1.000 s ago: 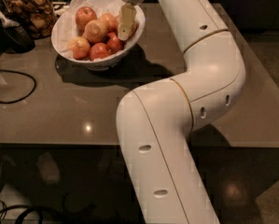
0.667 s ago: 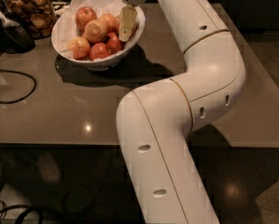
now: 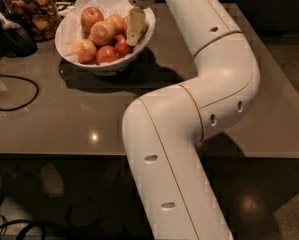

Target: Pick apple from white bowl

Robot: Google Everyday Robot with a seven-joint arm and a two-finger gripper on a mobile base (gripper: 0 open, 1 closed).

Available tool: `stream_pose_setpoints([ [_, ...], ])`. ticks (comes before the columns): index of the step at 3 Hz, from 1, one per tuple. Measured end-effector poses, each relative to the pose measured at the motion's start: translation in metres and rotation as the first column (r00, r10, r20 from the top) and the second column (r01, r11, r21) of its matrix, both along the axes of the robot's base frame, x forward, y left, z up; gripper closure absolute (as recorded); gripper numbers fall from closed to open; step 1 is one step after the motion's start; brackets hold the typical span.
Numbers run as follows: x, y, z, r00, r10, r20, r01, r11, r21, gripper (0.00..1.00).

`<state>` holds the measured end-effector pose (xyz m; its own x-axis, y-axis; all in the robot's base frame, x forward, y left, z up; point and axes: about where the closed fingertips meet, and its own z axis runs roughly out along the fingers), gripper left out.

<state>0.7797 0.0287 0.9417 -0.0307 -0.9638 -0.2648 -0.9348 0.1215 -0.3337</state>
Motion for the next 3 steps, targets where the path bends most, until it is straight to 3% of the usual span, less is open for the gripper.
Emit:
stream_pose_setpoints([
  [1, 0.0001, 0.0009, -0.0013, 1.0, 0.002, -0.002, -0.002, 1.0, -0.002, 0.19],
  [3, 0.0002, 0.0034, -0.0064, 0.9999, 0.011, -0.01, -0.011, 1.0, -0.017, 0.19],
])
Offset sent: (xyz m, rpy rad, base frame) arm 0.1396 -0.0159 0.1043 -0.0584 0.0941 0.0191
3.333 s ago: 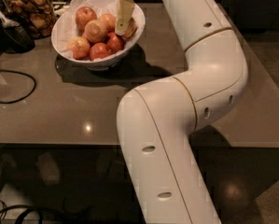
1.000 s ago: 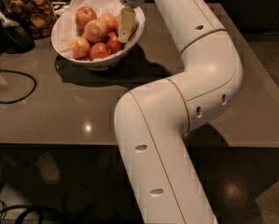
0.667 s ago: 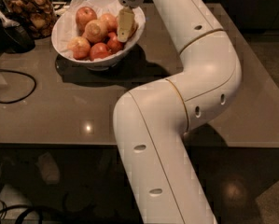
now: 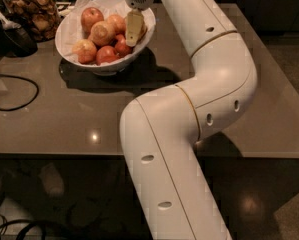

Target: Pick apple from white bowl

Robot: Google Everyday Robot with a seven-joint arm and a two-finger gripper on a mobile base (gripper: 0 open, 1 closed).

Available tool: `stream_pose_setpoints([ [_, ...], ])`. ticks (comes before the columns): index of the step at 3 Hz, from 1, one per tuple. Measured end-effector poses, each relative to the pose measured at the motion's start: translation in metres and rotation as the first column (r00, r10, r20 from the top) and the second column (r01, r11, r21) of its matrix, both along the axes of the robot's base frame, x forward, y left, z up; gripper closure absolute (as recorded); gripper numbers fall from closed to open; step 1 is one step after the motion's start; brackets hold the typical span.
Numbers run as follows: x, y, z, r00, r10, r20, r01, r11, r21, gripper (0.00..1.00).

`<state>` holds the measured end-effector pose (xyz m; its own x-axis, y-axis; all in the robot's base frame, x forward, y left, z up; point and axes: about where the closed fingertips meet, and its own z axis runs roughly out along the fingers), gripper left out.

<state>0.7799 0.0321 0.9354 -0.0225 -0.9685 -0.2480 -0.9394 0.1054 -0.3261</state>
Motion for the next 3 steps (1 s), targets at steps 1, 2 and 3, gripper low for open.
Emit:
stream_pose_setpoints([
  [1, 0.0007, 0.0002, -0.0027, 1.0, 0.001, -0.003, -0.001, 1.0, -0.007, 0.2],
  [2, 0.0011, -0.0004, -0.0044, 1.0, 0.001, -0.005, -0.001, 1.0, -0.01, 0.23],
  [3, 0.002, -0.0013, -0.0094, 0.9999, 0.001, -0.012, -0.002, 1.0, -0.019, 0.24],
])
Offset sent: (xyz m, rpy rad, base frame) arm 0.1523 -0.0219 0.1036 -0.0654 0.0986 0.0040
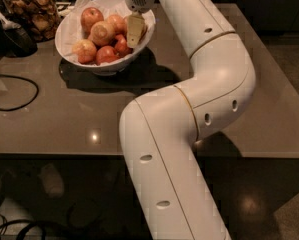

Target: Pick apple from white bowl

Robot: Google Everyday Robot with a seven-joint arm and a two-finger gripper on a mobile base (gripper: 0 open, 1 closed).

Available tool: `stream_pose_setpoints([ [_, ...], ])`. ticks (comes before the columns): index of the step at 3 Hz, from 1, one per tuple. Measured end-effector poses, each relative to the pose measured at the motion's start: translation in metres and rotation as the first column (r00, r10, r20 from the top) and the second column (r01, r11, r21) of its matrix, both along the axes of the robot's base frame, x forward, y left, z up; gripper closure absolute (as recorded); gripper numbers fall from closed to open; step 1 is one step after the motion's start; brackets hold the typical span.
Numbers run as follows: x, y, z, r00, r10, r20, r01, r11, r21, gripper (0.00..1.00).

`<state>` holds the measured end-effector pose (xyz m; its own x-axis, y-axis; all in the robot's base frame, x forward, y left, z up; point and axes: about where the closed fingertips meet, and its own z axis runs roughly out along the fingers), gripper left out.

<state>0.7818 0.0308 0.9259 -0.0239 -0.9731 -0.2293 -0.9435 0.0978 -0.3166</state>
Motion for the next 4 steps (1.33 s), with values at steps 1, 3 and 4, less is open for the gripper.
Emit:
stream_pose_setpoints([
  [1, 0.0007, 0.0008, -0.0051, 1.0, 0.006, -0.007, -0.006, 1.0, -0.007, 0.26],
  [3, 0.0033, 0.0, -0.0125, 0.9999, 0.006, -0.014, -0.006, 1.0, -0.015, 0.44],
  [4, 0.0034, 0.0, -0.0126, 0.9999, 0.006, -0.014, -0.006, 1.0, -0.016, 0.67],
])
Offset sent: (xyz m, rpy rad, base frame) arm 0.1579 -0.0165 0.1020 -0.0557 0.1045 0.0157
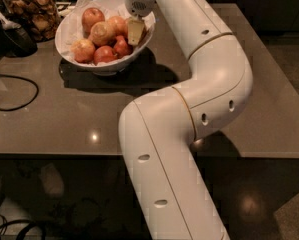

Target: Pick apple from white bowl

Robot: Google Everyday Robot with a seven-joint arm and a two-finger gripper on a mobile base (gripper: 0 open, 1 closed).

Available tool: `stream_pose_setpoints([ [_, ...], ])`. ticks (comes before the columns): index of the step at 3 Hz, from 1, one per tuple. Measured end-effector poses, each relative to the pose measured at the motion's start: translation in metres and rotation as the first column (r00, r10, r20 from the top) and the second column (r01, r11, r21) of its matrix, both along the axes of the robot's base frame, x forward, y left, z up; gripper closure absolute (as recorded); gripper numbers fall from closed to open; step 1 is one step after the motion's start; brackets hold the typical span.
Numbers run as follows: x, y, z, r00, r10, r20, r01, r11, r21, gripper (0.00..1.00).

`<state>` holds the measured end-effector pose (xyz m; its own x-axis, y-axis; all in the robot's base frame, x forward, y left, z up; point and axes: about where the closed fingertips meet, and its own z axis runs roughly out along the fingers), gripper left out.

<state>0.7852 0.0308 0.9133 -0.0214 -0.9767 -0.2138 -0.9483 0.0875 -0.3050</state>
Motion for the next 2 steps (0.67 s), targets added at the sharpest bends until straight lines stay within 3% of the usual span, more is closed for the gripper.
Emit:
stream_pose_setpoints([
  [1, 0.0, 0.0, 0.0, 1.0, 0.0, 0.0, 0.0, 1.0, 0.0, 0.9],
  [2, 0.0, 0.0, 0.0, 1.0, 0.0, 0.0, 0.0, 1.0, 0.0, 1.0],
])
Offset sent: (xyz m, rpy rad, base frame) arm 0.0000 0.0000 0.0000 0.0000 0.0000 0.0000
